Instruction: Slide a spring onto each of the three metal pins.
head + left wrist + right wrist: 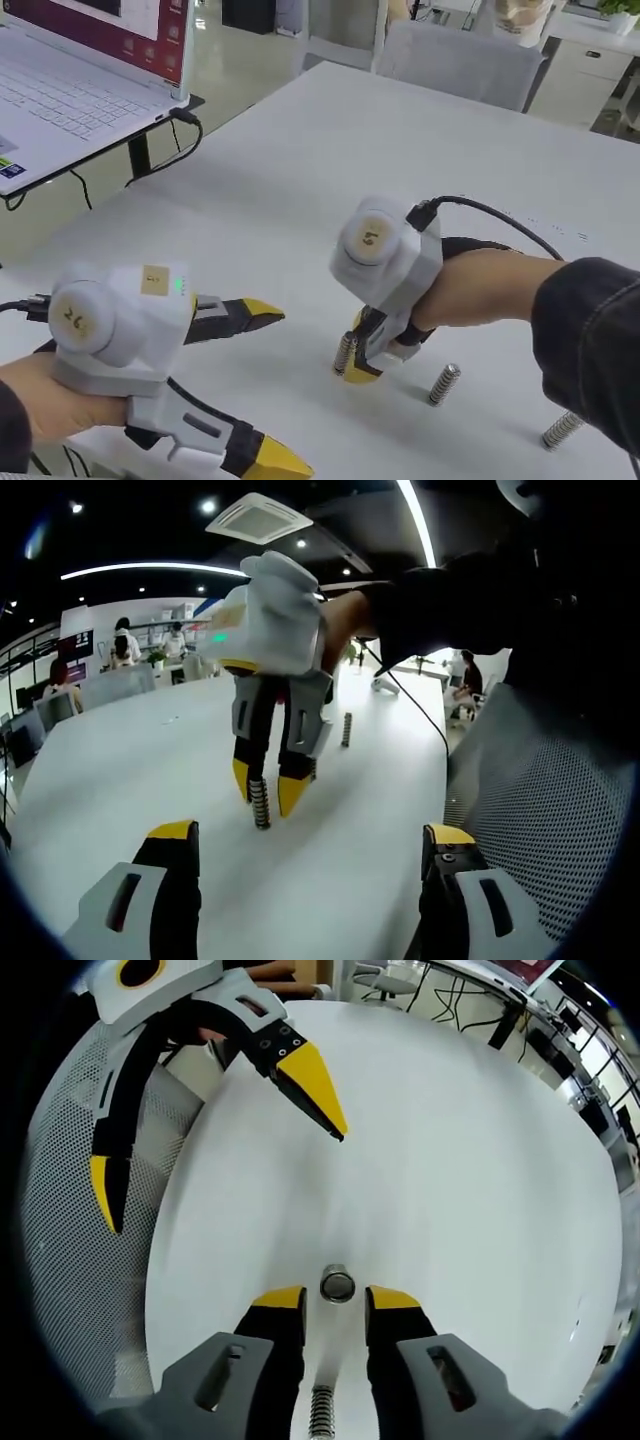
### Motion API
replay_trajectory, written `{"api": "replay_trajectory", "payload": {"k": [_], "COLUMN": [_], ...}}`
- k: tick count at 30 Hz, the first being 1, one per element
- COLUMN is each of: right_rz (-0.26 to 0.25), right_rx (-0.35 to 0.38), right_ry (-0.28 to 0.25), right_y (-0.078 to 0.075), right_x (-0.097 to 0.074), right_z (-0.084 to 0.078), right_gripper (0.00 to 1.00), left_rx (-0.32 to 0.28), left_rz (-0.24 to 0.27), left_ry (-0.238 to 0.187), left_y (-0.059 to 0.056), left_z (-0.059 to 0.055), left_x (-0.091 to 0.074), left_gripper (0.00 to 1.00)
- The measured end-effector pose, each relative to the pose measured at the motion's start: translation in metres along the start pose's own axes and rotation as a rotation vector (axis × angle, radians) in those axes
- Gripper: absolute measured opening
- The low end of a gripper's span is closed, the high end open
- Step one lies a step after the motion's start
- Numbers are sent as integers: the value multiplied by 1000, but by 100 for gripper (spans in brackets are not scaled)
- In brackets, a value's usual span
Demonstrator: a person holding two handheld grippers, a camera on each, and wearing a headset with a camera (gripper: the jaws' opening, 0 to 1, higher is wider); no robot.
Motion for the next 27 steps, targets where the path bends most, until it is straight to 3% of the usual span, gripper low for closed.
{"api": "replay_trajectory", "payload": {"k": [7,19,27], "right_rz": [3,1,-11], "right_rx": [31,78,100], "right_ry": [-11,-37,-66], "right_y": [5,14,23], "right_x": [-3,-8,-11], "right_z": [-10,-22,-27], "right_gripper": [19,0,0], "left_rx": [0,6,3], "left_rz": [-2,-6,-7], "left_ry": [3,5,3], "left_y": [2,3,4], "left_z": [0,2,0], "left_x": [1,2,1], "left_gripper": [89,88,87]}}
Point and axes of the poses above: the centre of the closed fingertips' face, and the gripper's own axes: x roughly forward along the fingers, y roughly to its left, z roughly out of its top, the point moved 9 cm from there along -x, roughly backward along the fingers, and after that the axes turned 14 degrees about y, right-handed, at the moved point
